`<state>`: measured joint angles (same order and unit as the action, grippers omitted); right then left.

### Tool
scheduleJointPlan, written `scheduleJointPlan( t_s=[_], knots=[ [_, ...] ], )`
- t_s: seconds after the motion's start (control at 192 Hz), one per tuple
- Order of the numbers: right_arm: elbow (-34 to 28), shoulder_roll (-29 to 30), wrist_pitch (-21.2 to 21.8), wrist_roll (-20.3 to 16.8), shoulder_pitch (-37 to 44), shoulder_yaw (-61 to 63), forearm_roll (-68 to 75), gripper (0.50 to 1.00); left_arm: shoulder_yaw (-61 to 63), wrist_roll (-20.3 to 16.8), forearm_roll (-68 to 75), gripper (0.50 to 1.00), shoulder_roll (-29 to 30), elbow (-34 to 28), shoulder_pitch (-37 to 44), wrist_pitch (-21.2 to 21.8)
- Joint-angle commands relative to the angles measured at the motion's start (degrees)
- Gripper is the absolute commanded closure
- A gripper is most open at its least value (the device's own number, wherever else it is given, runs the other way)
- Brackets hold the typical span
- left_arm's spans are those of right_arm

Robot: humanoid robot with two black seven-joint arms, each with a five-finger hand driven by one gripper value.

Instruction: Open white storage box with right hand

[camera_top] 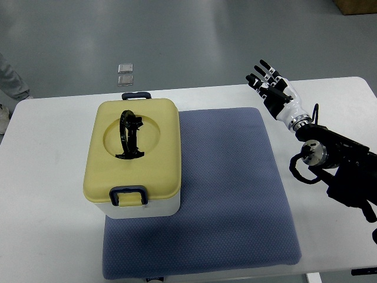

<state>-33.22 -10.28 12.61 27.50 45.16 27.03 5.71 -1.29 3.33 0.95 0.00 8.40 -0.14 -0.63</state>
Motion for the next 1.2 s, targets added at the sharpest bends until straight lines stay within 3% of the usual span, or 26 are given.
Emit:
scheduleJointPlan(
  t_s=[0.0, 1.027, 1.193],
  knots=[
    [0.0, 0.0, 0.0, 0.0, 0.1, 0.0, 0.0, 0.570, -0.1, 0.0, 0.0, 0.500, 0.0, 0.0, 0.0, 0.0],
    [-0.9, -0.8, -1.2, -0.3, 4.3, -0.9, -0.4, 0.570, 0.0, 0.0, 0.0, 0.500, 0.0, 0.0, 0.0, 0.0],
    [-2.4, -0.5, -2.9, -0.2, 7.9, -1.2, -9.8, 0.572, 0.0, 0.0, 0.0, 0.500, 0.0, 0.0, 0.0, 0.0]
  ],
)
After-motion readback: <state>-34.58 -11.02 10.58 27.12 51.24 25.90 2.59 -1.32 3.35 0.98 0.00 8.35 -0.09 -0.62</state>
